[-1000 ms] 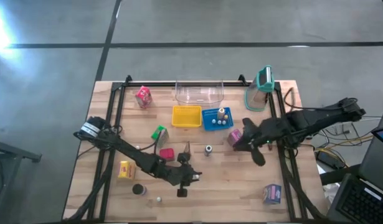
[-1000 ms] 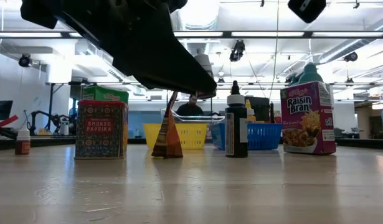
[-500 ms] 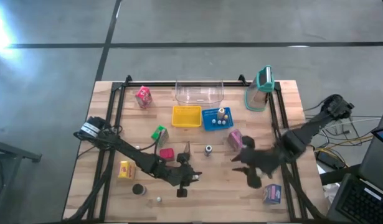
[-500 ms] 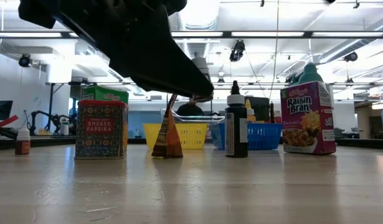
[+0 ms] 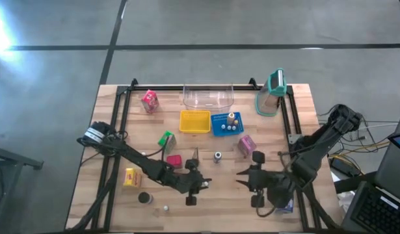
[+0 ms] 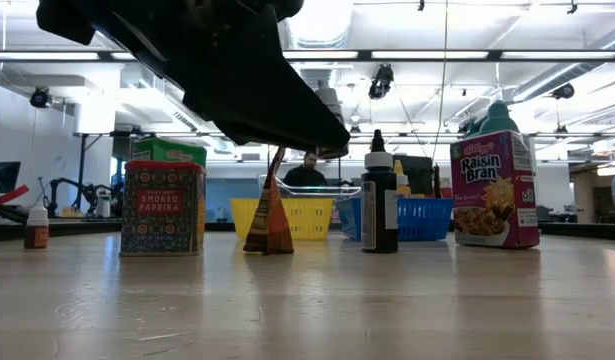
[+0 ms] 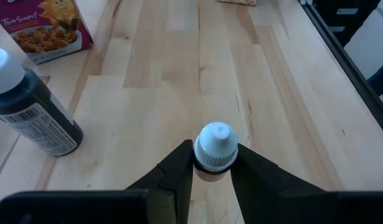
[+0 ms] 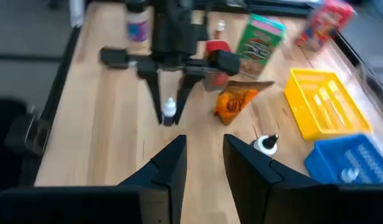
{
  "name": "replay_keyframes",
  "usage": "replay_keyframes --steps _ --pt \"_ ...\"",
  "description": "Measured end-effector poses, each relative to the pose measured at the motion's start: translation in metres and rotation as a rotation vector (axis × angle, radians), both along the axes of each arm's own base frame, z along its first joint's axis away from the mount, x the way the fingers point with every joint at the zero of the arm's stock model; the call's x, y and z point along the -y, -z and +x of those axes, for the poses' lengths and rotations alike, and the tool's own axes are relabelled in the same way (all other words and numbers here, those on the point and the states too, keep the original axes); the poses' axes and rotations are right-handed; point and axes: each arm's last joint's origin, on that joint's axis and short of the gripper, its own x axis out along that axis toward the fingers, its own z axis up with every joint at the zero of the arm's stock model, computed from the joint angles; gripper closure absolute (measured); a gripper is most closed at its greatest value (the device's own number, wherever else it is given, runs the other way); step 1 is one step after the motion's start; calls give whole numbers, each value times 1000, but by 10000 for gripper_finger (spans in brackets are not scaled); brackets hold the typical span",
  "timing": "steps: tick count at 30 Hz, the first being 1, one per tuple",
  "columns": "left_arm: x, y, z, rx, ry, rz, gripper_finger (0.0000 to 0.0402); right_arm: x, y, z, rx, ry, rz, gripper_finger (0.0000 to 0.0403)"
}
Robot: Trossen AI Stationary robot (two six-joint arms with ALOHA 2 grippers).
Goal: Pick & Place Kitchen Items
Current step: Move the red food coloring bottle
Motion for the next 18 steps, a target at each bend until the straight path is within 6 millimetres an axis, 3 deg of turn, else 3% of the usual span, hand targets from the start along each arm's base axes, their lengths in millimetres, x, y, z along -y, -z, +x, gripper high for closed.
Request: replay_keyframes --steps 3,8,13,18 --pt "0 0 0 0 0 1 296 6 4 13 -6 93 93 293" --pt "-3 -5 1 14 -9 2 296 12 30 33 -76 153 74 252" --pt "-4 -12 5 36 -8 14 296 6 45 56 -52 109 49 220" --pt "-4 -17 9 57 16 56 296 2 53 70 -58 18 83 220"
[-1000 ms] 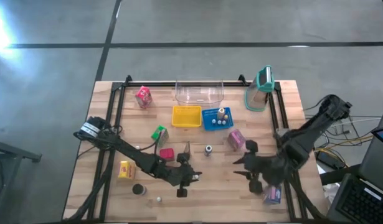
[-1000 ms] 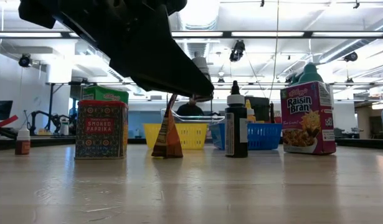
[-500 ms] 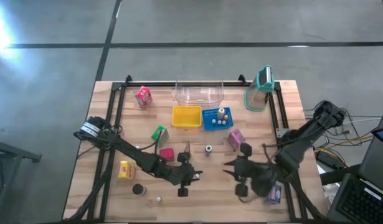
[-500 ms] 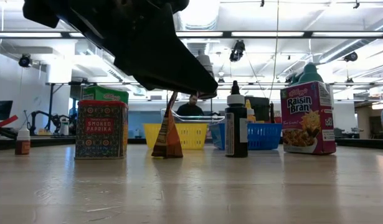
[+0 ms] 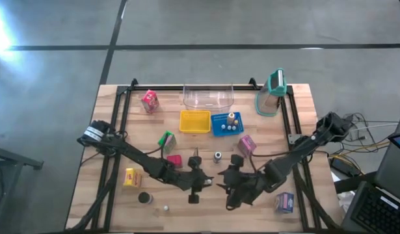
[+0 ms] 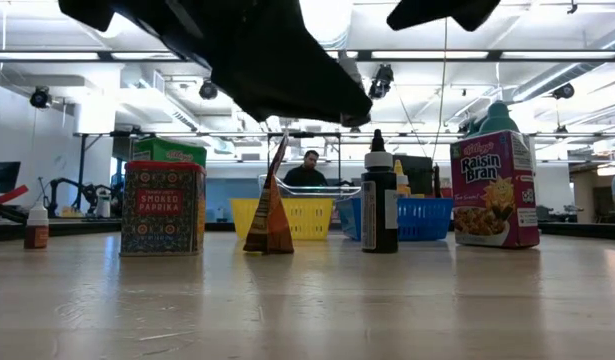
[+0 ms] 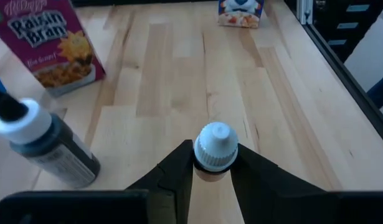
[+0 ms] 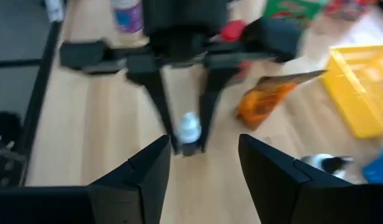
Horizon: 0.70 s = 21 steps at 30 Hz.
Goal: Pick & Place Kitchen Items
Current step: Move the red food coloring bottle
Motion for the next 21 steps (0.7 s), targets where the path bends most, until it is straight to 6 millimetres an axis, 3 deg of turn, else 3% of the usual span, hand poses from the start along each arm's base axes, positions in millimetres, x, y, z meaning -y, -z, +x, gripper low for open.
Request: replay_keyframes --steps 12,21 --pt "0 -7 4 21 8 5 296 -3 8 7 -3 -44 -17 250" --pt "-2 -13 8 40 1 10 296 -4 12 13 17 -49 -30 243"
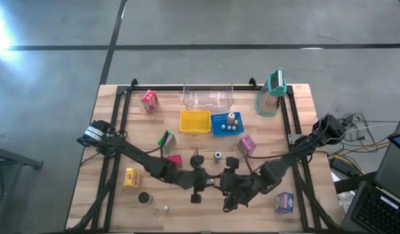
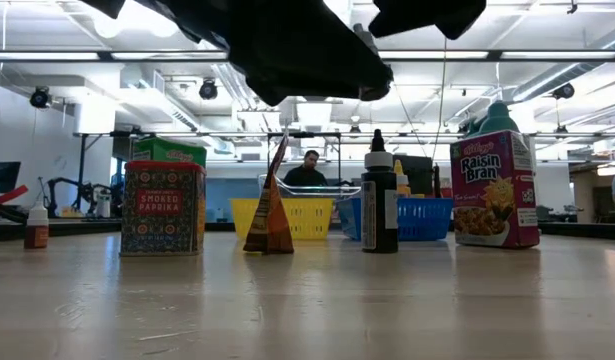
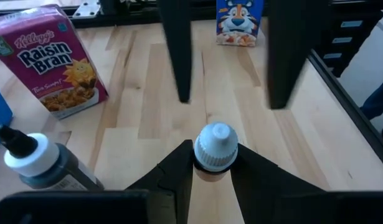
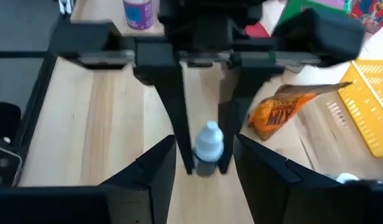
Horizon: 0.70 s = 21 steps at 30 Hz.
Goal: Pick & Place Kitchen Items
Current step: Move the red food coloring bottle
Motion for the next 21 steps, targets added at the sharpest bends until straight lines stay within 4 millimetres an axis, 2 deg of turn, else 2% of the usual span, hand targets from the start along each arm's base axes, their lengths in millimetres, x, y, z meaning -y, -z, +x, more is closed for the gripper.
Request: replay_keyframes --steps 10,21 --pt "-2 -2 2 24 1 5 296 4 4 6 9 15 -5 227" --pt "-2 -7 4 40 3 21 296 5 6 7 8 14 -2 283"
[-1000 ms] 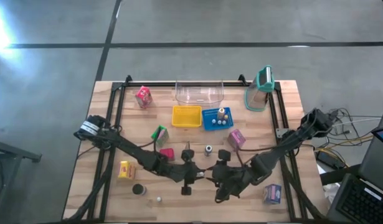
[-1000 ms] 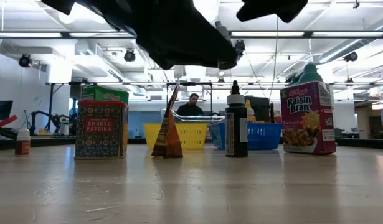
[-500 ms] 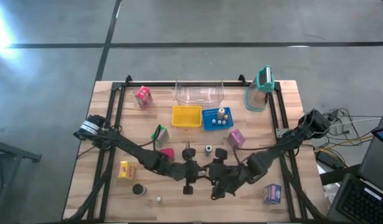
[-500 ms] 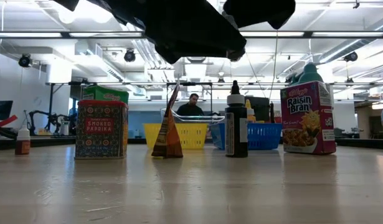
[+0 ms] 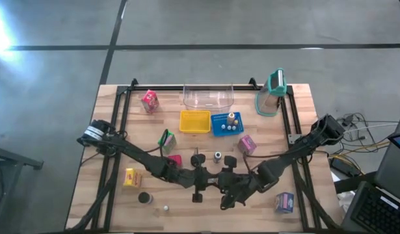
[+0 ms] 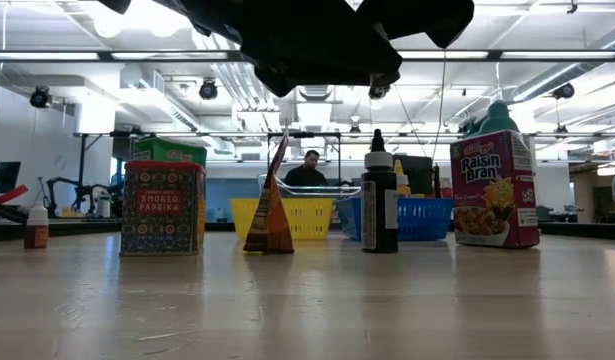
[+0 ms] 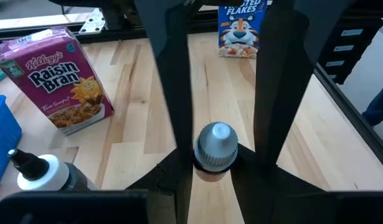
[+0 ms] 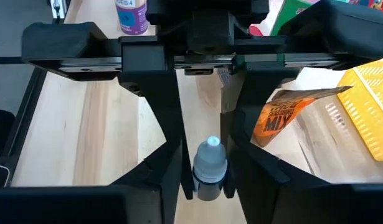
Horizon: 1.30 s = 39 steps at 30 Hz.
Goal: Pick & Place Kitchen Items
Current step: Move the red food coloring bottle
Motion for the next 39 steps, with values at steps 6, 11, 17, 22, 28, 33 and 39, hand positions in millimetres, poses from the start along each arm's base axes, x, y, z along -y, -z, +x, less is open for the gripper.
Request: replay_keyframes --steps 6,11,17,22,28,33,39 --pt "-1 0 1 2 1 -3 296 0 0 0 -4 -4 -8 323" --pt "-1 0 1 2 0 -4 296 1 0 0 -7 -6 -9 347" --pt "-1 0 1 3 -1 -5 296 0 0 0 -6 -3 -3 338" --pt "-1 0 1 3 -1 -4 296 0 1 0 -7 -5 -3 334" --pt "-1 0 1 0 -1 -3 296 0 1 -1 -9 -6 -2 350" --pt "-2 1 0 -10 -3 -1 296 0 1 -1 -11 -8 -6 345" --pt "-2 1 0 -14 -1 1 278 0 2 -1 -17 -11 -8 347"
